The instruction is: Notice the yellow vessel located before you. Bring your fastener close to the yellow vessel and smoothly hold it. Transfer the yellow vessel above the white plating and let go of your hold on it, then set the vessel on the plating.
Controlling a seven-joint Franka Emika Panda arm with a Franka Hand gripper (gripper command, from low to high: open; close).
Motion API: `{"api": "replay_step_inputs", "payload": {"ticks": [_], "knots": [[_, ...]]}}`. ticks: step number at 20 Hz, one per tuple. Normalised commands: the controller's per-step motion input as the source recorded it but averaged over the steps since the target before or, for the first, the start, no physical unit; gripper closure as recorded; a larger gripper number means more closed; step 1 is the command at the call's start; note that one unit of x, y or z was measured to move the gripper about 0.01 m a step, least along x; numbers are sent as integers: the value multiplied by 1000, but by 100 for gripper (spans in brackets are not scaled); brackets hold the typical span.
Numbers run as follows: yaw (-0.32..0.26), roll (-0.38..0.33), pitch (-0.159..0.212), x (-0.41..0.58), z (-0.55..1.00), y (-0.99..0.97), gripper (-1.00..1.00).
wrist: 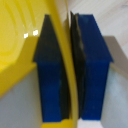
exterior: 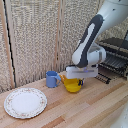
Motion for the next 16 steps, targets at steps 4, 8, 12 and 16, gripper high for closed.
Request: {"api": "replay_step_inputs", "payload": {"ticks": [4, 8, 12, 16], "knots": [[207, 6, 72, 338, 1000, 1, 100], [73, 0, 82, 319, 983, 58, 100], [1, 38, 73, 292, 709, 342, 100], [0, 57, 45, 189, 446, 795, 100]]}}
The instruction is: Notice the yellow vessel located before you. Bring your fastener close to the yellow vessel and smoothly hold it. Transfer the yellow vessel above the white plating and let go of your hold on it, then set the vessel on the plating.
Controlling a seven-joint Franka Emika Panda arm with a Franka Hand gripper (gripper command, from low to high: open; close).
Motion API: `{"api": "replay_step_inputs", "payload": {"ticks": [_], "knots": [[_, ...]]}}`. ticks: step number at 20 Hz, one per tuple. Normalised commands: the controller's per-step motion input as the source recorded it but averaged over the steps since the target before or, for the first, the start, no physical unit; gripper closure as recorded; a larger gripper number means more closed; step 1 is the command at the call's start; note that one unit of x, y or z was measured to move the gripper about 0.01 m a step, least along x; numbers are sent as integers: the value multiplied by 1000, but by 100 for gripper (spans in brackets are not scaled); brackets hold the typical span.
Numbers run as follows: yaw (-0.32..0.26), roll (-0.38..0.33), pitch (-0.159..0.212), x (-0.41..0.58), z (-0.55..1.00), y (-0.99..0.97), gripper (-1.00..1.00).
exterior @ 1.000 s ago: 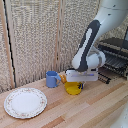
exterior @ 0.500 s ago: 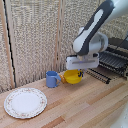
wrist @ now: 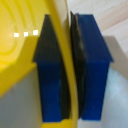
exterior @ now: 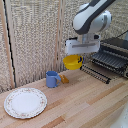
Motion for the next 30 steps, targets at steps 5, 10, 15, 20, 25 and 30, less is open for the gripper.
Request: {"api": "replay_step_inputs", "payload": {"ticks": [5, 10, 15, 20, 25, 30], "knots": [[14, 37, 45, 137, 309, 899, 100], [24, 11, 29, 168, 213, 916, 100], [23, 6, 5, 212, 125, 914, 100], [42, 0, 6, 349, 5, 890, 100], [69, 0, 37, 441, -37, 878, 100], [87, 0, 34, 559, -239, 732, 100]]}}
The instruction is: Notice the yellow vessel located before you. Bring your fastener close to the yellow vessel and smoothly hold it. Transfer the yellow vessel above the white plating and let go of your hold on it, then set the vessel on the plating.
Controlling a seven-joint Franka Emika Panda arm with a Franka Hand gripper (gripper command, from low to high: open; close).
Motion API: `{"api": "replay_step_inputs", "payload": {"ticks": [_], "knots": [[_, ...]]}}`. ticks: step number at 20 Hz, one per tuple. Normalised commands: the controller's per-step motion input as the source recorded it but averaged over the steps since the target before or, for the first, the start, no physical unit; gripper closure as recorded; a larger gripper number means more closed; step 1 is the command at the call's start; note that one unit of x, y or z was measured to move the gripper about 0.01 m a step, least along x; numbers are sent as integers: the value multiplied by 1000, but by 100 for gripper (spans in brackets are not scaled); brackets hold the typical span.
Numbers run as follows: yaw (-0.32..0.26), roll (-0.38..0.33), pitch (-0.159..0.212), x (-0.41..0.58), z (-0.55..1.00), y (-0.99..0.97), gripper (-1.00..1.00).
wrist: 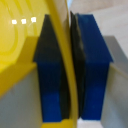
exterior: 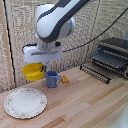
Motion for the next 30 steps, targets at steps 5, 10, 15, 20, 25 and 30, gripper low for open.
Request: {"api": "replay_step_inputs", "payload": {"ticks": [5, 10, 15, 20, 25, 30], "knots": [[105, 0, 24, 499, -360, 359, 100], [126, 0, 56, 75, -393, 70, 100], [115, 0, 20, 3, -405, 1, 100], [114, 3, 0, 93, -407, 0, 100], [123, 8, 0, 159, -301, -37, 100], [143, 21, -9, 174, -42, -174, -100]]}}
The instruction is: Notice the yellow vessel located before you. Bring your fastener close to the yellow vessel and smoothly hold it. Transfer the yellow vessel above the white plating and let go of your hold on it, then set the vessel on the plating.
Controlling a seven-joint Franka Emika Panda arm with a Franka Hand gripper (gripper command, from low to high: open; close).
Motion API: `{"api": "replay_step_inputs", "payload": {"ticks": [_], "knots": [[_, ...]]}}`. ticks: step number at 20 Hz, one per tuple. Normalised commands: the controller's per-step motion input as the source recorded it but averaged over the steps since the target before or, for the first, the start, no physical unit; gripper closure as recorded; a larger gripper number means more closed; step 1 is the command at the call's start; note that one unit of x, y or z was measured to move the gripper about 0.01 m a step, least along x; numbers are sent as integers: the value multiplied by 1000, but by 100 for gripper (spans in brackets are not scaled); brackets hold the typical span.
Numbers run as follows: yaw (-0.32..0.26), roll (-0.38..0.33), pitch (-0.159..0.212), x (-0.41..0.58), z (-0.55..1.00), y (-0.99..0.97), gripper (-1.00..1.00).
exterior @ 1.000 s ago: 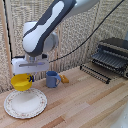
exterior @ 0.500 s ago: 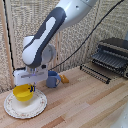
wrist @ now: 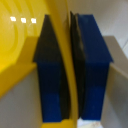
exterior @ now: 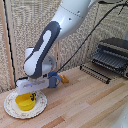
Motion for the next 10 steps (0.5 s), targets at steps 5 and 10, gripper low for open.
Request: {"api": "replay_step_inputs", "payload": {"ticks": [5, 10], "knots": [[105, 45, -1, 133, 397, -275, -100], [83, 108, -2, 133, 504, -386, -100]]}}
